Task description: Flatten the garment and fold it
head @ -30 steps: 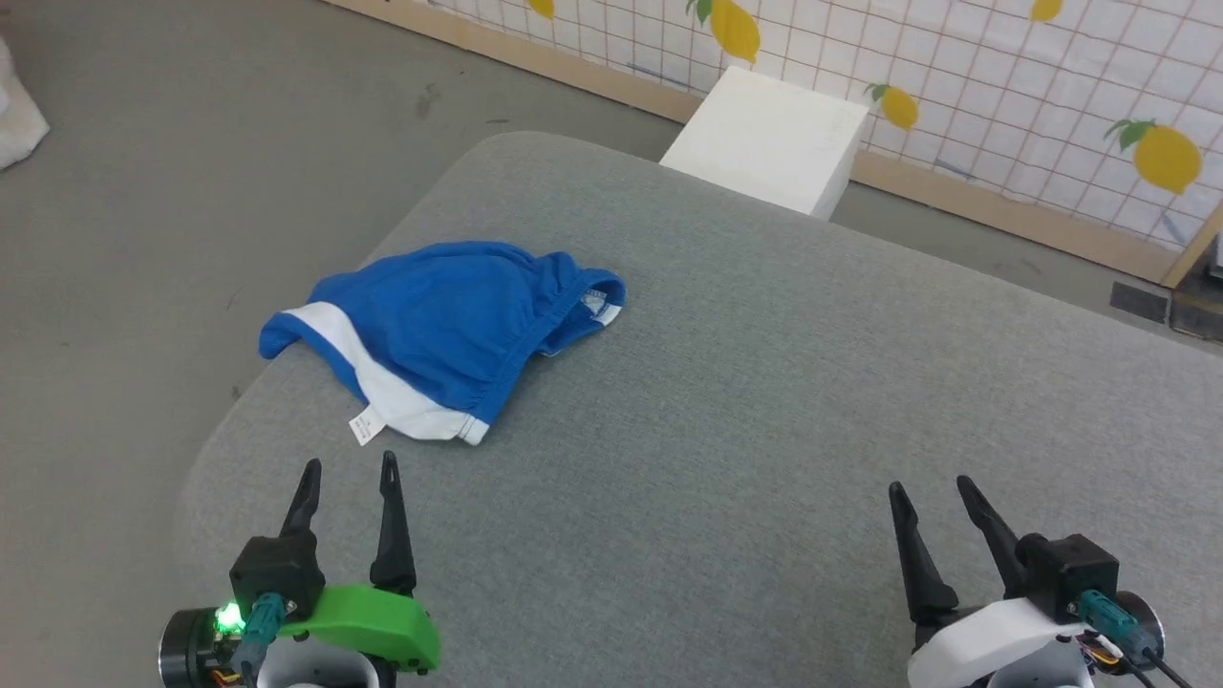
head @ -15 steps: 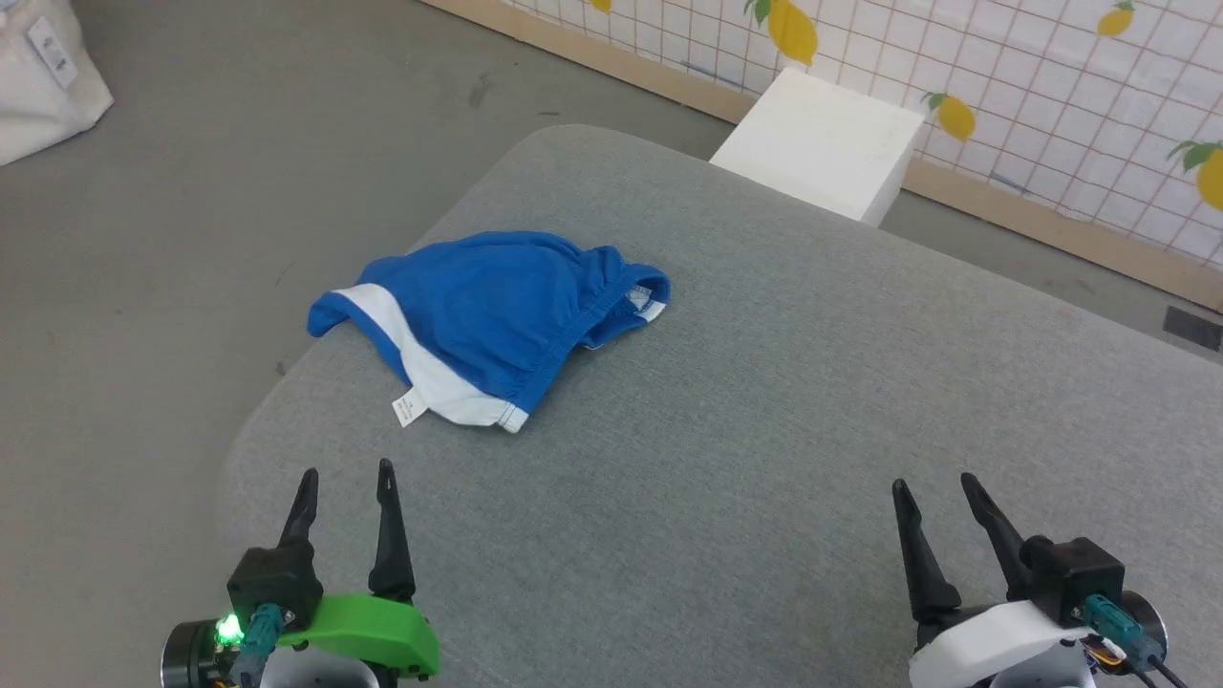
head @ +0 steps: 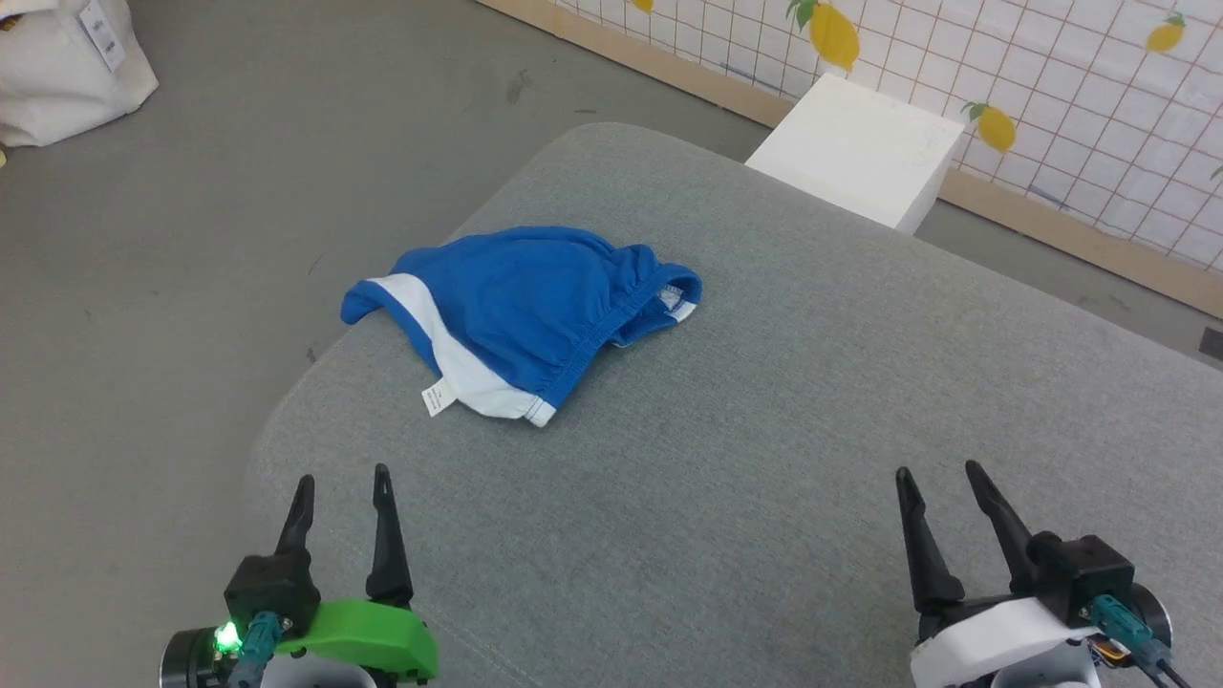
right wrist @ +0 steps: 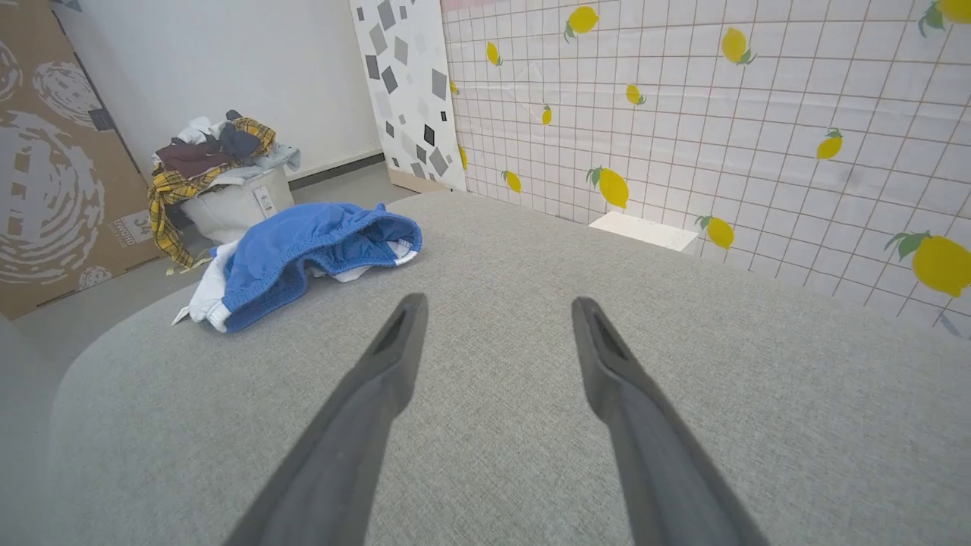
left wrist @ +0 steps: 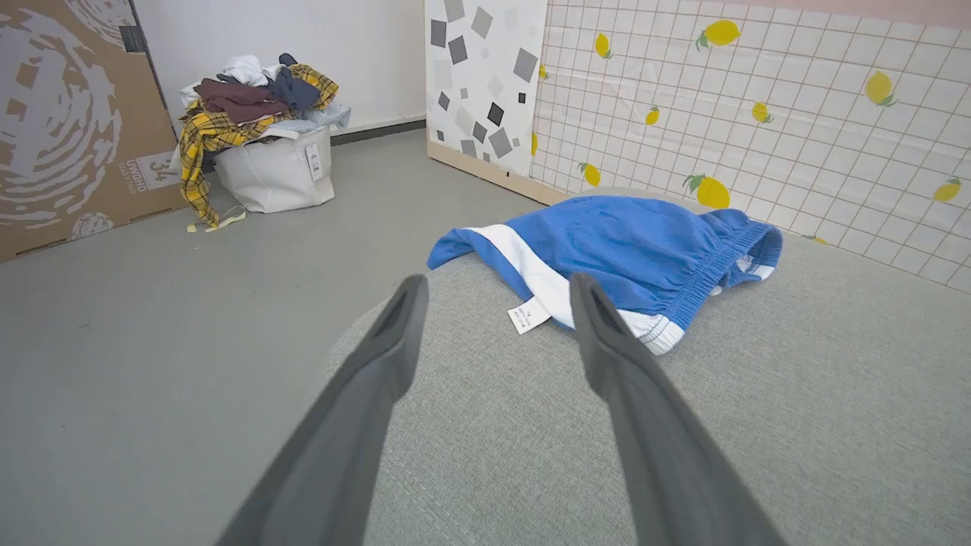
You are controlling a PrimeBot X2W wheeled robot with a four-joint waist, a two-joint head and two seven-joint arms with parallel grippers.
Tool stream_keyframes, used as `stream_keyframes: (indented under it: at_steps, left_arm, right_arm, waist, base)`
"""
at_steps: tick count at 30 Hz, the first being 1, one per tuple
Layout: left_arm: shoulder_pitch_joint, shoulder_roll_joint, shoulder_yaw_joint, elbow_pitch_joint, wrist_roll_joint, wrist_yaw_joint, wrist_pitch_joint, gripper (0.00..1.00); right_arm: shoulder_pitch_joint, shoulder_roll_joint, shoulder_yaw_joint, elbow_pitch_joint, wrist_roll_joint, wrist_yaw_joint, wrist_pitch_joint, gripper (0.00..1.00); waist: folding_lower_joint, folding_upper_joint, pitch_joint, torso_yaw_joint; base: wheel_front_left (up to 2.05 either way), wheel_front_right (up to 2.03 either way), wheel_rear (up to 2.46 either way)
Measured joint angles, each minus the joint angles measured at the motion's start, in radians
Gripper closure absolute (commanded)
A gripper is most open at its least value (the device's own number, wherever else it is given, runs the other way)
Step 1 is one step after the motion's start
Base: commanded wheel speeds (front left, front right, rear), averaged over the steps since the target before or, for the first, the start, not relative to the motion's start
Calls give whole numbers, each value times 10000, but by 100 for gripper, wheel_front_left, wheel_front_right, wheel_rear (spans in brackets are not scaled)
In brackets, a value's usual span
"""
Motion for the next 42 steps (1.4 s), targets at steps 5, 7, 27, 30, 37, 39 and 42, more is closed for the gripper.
stream_keyframes:
  at_steps: [5,7,27,30,37,39,42]
  left_arm:
    - [62,0,21,0,-65,0,-27,0]
    - [63,0,6,6,-82,0,-29,0]
    - [-5984,754,326,4180,-2941,-1720,3695,0]
    - [-6927,1103,476,5331,-3338,-1639,5333,0]
    - [-7740,1283,523,6939,-3718,-1294,6934,0]
    - [-7740,1210,481,7294,-3764,-1294,7028,0]
    - [-7737,1007,424,7718,-3820,-1294,6995,0]
  right_arm:
    - [0,0,-2,-140,4,0,0,0]
    - [1,0,2,-155,8,0,0,0]
    - [-688,4,320,-1020,-635,0,642,0]
    - [-752,6,295,-1227,-754,0,817,0]
    - [-865,0,109,-1624,-982,-2,993,0]
    - [-867,2,69,-1701,-1034,-2,1064,0]
    - [-867,-2,33,-1728,-1064,-2,1068,0]
  waist:
    - [0,0,-9,-71]
    - [0,0,-2,-94]
    - [0,0,895,-1290]
    - [0,0,1213,-1633]
    - [0,0,2115,-2327]
    - [0,0,2391,-2490]
    - [0,0,2737,-2659]
  base:
    - [0,0,0]
    - [0,0,0]
    - [0,0,0]
    - [0,0,0]
    - [0,0,0]
    - [0,0,0]
    - [0,0,0]
